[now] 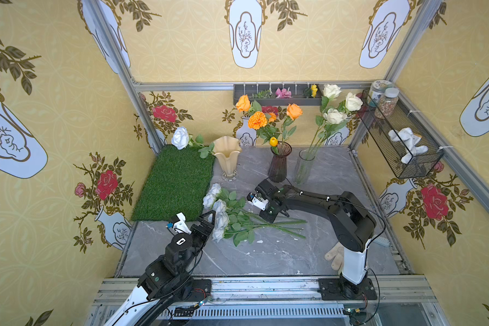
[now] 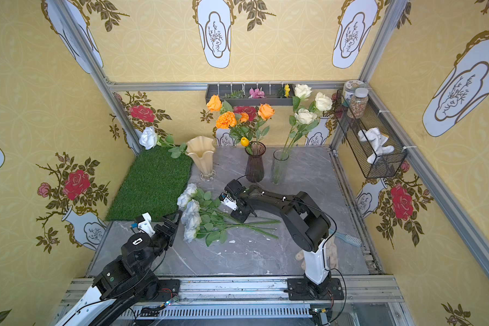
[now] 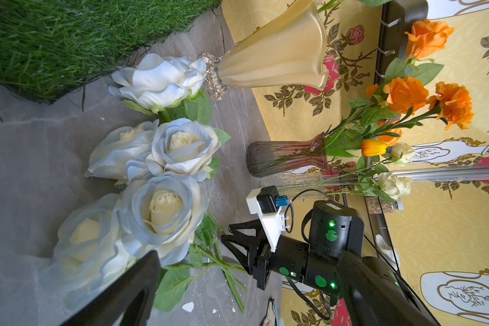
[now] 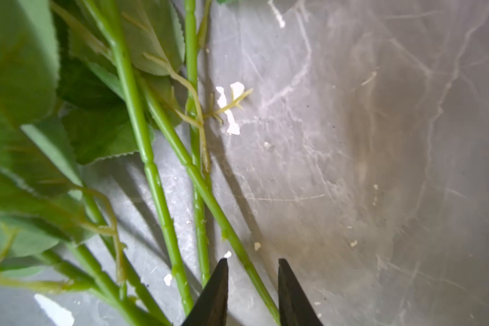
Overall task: Arrange the flowers in different vases according to their colors
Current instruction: Pick up the flower at the center of the board.
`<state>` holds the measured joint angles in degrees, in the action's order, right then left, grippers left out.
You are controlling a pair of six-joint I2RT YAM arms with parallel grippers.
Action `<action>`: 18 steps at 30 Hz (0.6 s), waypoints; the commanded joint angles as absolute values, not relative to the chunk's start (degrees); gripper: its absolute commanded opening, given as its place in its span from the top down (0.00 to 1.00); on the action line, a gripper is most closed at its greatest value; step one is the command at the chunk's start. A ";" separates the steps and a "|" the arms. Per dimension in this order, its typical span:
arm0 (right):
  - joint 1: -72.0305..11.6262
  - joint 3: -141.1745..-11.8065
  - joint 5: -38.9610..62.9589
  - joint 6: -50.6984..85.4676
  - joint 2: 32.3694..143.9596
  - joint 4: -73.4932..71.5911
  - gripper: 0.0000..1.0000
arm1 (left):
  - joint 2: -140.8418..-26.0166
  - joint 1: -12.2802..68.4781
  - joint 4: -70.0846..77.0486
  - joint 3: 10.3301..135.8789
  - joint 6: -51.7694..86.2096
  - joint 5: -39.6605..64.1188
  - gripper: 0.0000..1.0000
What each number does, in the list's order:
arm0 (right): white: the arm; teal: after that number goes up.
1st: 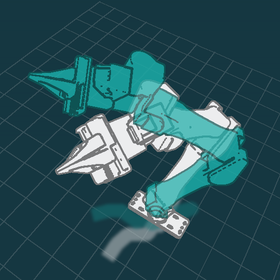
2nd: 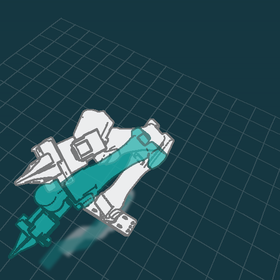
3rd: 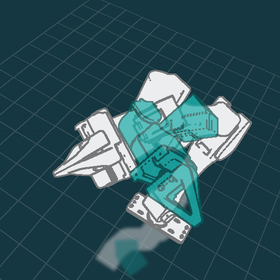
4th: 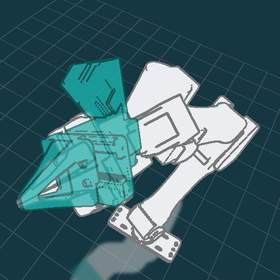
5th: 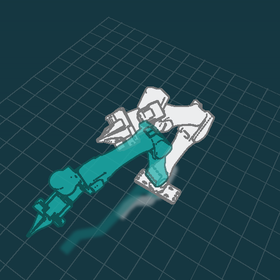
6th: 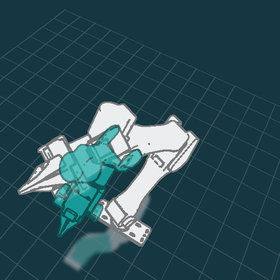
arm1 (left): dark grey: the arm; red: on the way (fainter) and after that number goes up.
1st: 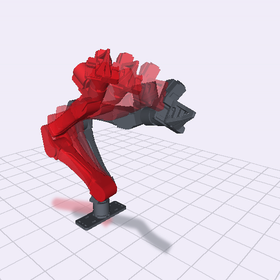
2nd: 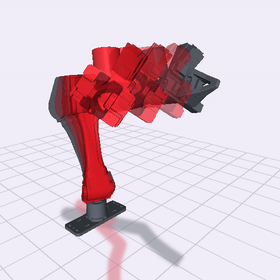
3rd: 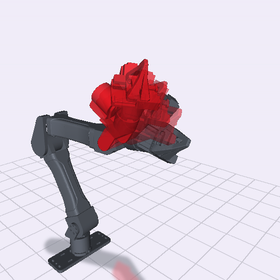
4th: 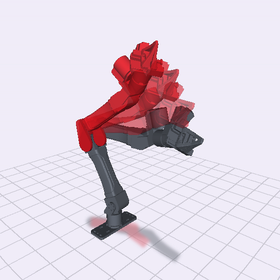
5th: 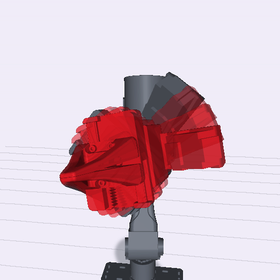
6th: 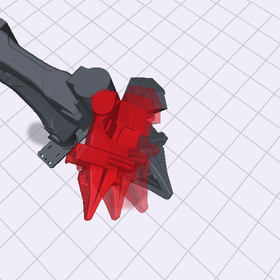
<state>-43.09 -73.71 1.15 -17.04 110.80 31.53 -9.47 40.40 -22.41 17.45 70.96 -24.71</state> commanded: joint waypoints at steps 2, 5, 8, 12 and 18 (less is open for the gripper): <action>-43.13 -74.00 -0.08 -18.28 112.37 30.06 0.68 | -9.24 40.32 -22.23 16.99 71.02 -25.57 0.00; -43.26 -74.66 -0.07 -18.72 113.49 29.60 0.71 | -9.38 40.32 -22.22 16.96 71.02 -25.58 0.00; -43.27 -75.64 -0.41 -19.38 114.68 29.61 0.78 | -9.35 40.34 -22.15 17.01 71.02 -25.64 0.00; -43.37 -76.33 -1.19 -20.29 114.63 29.56 0.95 | -9.32 40.34 -22.07 16.89 71.07 -25.79 0.00; -43.58 -76.73 -5.25 -22.52 112.41 28.45 1.00 | -9.93 40.34 -21.65 17.03 71.02 -25.80 0.00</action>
